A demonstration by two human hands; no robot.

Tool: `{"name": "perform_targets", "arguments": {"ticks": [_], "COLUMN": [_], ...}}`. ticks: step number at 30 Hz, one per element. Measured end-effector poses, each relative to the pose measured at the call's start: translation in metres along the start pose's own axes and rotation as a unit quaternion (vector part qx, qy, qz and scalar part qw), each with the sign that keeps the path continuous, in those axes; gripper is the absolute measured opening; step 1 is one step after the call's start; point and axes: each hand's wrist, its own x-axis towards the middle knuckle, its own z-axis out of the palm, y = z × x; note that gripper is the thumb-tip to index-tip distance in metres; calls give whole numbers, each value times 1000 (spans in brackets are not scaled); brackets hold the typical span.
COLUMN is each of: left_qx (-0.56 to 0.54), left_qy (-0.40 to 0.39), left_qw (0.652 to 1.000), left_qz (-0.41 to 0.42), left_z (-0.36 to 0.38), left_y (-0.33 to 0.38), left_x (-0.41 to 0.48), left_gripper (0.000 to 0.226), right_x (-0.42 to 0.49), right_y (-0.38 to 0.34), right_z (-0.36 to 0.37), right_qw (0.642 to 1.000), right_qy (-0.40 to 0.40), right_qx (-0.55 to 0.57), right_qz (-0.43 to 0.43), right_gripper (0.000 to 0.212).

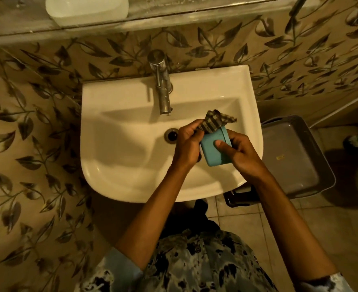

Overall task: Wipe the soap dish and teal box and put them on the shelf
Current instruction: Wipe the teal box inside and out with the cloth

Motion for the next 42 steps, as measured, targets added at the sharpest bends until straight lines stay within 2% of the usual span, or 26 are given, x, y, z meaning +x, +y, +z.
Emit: {"name": "perform_targets", "arguments": {"ticks": [2, 6, 8, 11, 13, 14, 17, 20, 22, 24, 26, 29, 31, 34, 37, 39, 42], "left_qx": [-16, -39, 0, 156, 232, 237, 206, 147, 96, 88, 127, 138, 143, 182, 106, 65, 23], "left_qy": [28, 135, 147, 77, -1, -15, 40, -34, -57, -45, -34, -24, -27, -2, -10, -7, 18], "left_qw": [999, 988, 983, 974, 959, 956, 970, 988, 992, 995, 991, 985, 981, 981, 994, 997, 998], "left_qz": [17, 67, 110, 143, 161, 173, 120, -13, -60, -33, 34, 104, 127, 70, -10, -50, -55], "left_z": [-2, -14, -20, -14, 1, 7, 7, -6, -11, -5, 5, 16, 14, 6, -10, -18, -25], "left_y": [-1, 5, 6, -2, -11, -13, -4, 20, 32, 35, 27, 17, 13, 23, 41, 42, 31], "left_x": [-6, -16, -26, -48, -60, -63, -36, 18, 35, 25, -9, -70, -75, -25, 27, 40, 32], "left_gripper": [27, 31, 28, 27, 41, 48, 46, 31, 30, 30, 39, 53, 56, 48, 32, 35, 44], "right_x": [-1, -3, -4, -7, -10, -12, -25, -36, -37, -34, -29, -27, -29, -32, -32, -33, -30], "right_y": [-2, -1, 0, -3, -6, -6, -5, -5, -5, -8, -10, -13, -11, -9, -5, -2, 0], "right_z": [-3, -6, -7, -2, 4, 6, 10, 12, 11, 7, 2, 1, 1, 5, 9, 9, 5], "right_qw": [1000, 1000, 1000, 999, 996, 994, 994, 992, 992, 993, 993, 990, 989, 989, 984, 984, 990], "right_qy": [-20, -20, -12, 0, 8, 8, -21, -51, -48, -30, -5, 21, 15, -25, -54, -53, -70], "right_qx": [-12, -8, -4, -14, -51, -69, -68, -69, -60, -40, -33, -58, -68, -66, -92, -98, -85], "right_qz": [5, -14, -23, -41, -71, -81, -79, -88, -103, -110, -113, -124, -132, -130, -146, -136, -85], "right_gripper": [24, 35, 39, 39, 39, 37, 25, 21, 22, 25, 27, 35, 34, 25, 17, 22, 40]}}
